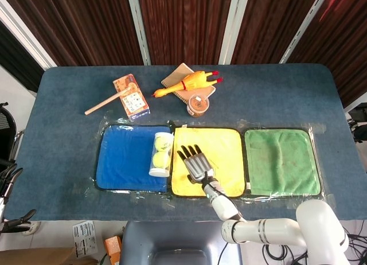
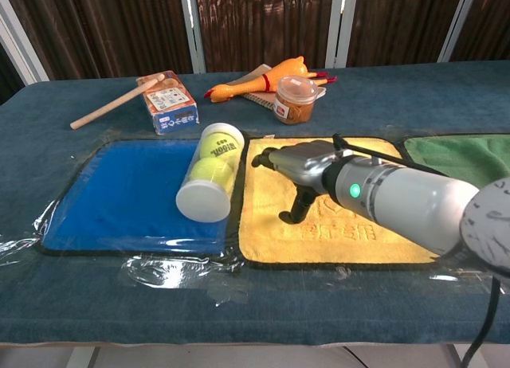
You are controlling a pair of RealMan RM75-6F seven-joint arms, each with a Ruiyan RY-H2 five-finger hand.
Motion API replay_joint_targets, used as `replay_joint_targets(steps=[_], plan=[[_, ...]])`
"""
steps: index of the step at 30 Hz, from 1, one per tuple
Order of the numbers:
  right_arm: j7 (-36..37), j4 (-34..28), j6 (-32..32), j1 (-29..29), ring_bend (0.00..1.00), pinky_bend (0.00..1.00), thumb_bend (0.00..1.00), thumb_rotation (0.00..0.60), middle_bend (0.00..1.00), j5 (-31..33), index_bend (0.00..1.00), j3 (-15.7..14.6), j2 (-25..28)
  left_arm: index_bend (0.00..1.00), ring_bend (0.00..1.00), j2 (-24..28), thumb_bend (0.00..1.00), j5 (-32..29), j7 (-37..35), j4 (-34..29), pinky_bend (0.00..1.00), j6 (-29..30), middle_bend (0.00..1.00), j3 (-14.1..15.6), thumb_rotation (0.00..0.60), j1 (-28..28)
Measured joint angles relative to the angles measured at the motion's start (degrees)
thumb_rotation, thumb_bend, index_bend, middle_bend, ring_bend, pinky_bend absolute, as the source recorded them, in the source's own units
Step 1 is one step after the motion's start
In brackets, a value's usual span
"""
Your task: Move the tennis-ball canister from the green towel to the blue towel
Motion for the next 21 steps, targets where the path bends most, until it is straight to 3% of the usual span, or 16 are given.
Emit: replay_joint_targets(steps=[21], plan=[[0.6, 5.6, -1.2, 5.6, 0.00, 0.00, 0.31, 0.600, 0.01, 3.3, 0.08, 2.9, -6.4, 0.00, 0.06, 0.2, 0.03, 0.2, -0.3, 0.0, 0.14, -0.1, 0.01, 0.2, 0.600, 0.1]])
